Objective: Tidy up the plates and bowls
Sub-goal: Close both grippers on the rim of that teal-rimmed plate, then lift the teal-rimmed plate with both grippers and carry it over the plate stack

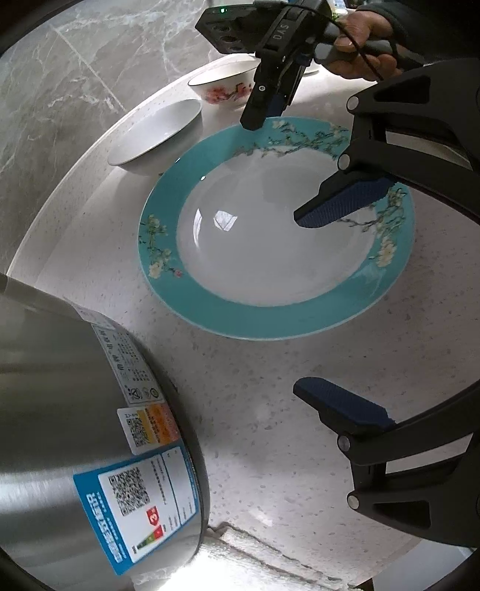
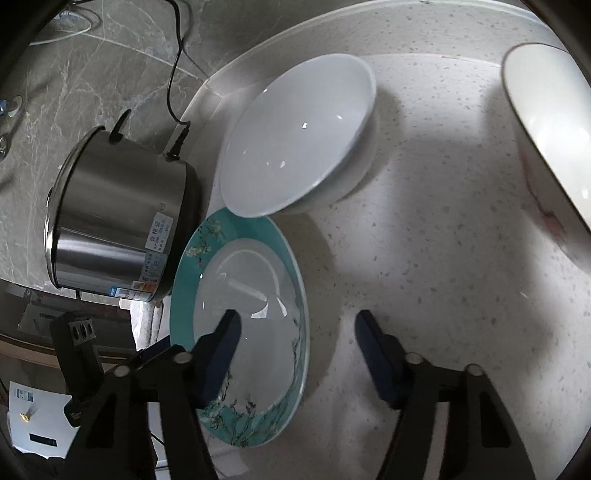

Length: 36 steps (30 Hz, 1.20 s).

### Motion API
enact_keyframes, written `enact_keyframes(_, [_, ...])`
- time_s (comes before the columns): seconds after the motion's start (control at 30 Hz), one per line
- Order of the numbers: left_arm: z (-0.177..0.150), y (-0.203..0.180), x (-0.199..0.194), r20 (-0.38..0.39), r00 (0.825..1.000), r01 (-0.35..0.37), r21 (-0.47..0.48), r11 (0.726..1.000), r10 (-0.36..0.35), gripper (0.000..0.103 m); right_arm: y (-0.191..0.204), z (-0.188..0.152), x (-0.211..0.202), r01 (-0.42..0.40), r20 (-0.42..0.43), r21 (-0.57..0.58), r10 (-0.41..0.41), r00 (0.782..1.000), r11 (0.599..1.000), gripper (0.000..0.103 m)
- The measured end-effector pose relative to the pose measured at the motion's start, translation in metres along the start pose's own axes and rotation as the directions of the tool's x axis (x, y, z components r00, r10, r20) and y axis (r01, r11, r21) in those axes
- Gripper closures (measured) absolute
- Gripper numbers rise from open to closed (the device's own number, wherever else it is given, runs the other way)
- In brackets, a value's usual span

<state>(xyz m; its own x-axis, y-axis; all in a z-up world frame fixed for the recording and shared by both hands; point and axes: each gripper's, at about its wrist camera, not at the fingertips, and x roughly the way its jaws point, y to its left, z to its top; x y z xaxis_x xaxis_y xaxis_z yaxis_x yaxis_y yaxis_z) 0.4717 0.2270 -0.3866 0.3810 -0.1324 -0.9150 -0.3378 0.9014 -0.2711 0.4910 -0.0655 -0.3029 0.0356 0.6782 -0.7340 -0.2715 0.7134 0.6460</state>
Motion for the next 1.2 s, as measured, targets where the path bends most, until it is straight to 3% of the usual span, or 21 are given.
enact_keyframes(0.07, [0.000,0.003,-0.001,0.005,1.000,-0.011,0.001,1.000,0.011,0.035,0.001,0.002,0.003,0.005,-0.008,-0.011,-0.005,1.000,1.000,0.044])
enact_keyframes(0.13, [0.001,0.003,0.002,-0.003,1.000,-0.021,0.003,1.000,0.021,0.061,0.003,0.003,0.006,0.013,-0.015,-0.020,-0.014,1.000,1.000,0.053])
enact_keyframes(0.3, [0.003,0.003,0.008,-0.012,1.000,-0.025,0.001,1.000,0.025,0.067,0.008,0.004,0.010,0.040,-0.031,-0.049,-0.042,0.999,0.998,0.058])
enact_keyframes(0.4, [0.004,0.006,0.007,-0.007,1.000,-0.019,-0.002,1.000,0.019,0.079,0.008,0.005,0.011,0.069,-0.042,-0.039,-0.071,0.997,0.997,0.071])
enact_keyframes(0.5, [0.004,0.015,0.006,-0.007,1.000,-0.008,-0.028,1.000,0.008,0.088,0.008,0.006,0.011,0.081,-0.047,-0.036,-0.082,0.996,0.996,0.074])
enact_keyframes(0.6, [0.004,0.018,0.006,-0.006,1.000,0.007,-0.042,0.999,-0.008,0.089,0.013,0.003,0.016,0.121,-0.066,-0.090,-0.127,0.990,0.989,0.093])
enact_keyframes(1.2, [-0.001,0.014,-0.003,0.000,1.000,-0.005,-0.013,1.000,0.005,0.089,0.024,-0.006,0.012,0.167,-0.034,-0.113,-0.172,0.984,0.979,0.091])
